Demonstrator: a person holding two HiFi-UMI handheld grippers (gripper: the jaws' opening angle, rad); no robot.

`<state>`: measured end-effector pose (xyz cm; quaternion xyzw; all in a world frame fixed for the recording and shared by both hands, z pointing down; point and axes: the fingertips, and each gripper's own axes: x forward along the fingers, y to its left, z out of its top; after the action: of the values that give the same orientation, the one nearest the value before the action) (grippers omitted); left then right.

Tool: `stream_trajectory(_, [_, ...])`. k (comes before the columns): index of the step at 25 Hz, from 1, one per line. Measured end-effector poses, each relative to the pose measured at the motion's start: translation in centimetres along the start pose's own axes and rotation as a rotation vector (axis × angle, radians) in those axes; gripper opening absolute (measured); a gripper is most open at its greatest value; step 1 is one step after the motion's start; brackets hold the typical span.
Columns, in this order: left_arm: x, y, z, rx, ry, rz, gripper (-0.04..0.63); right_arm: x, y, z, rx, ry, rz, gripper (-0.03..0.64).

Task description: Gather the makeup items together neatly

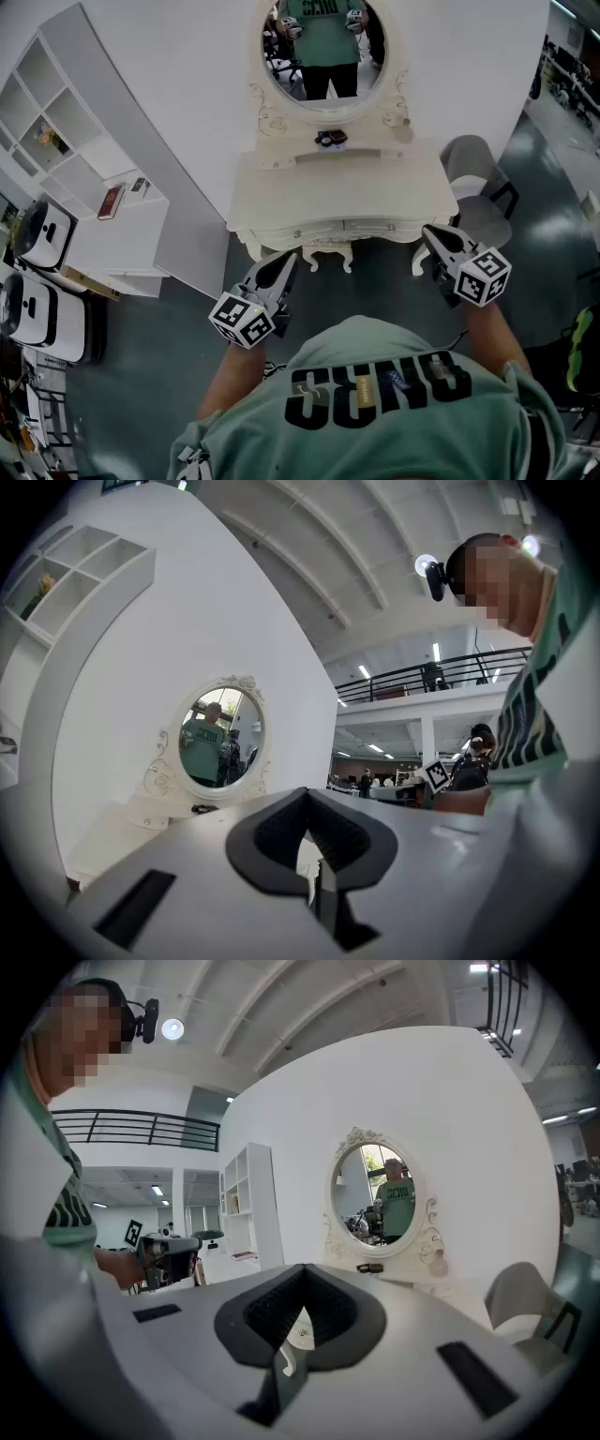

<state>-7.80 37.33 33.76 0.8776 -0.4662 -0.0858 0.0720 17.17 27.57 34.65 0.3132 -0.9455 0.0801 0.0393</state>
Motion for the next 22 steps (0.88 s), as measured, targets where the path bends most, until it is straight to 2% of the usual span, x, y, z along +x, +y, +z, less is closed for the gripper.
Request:
stream_trajectory(11, [0.3, 0.0, 0.4, -0.004, 0.001, 0.006, 0.009, 0.4, -0.2, 0.5, -0.006, 0.002, 0.012, -0.006])
stream_trajectory(19, [1.6, -0.5, -0.1, 0.013, 0.010, 0.012, 0.009, 0.2, -2.3, 0.6, 0.004, -0.009, -0.009, -0.006])
stream_trajectory(22, [2.8, -0.9, -0.2, 0.016, 0.001, 0.031, 0.009, 0.0, -3.4, 1.0, -0.004, -0.011, 0.017, -0.006])
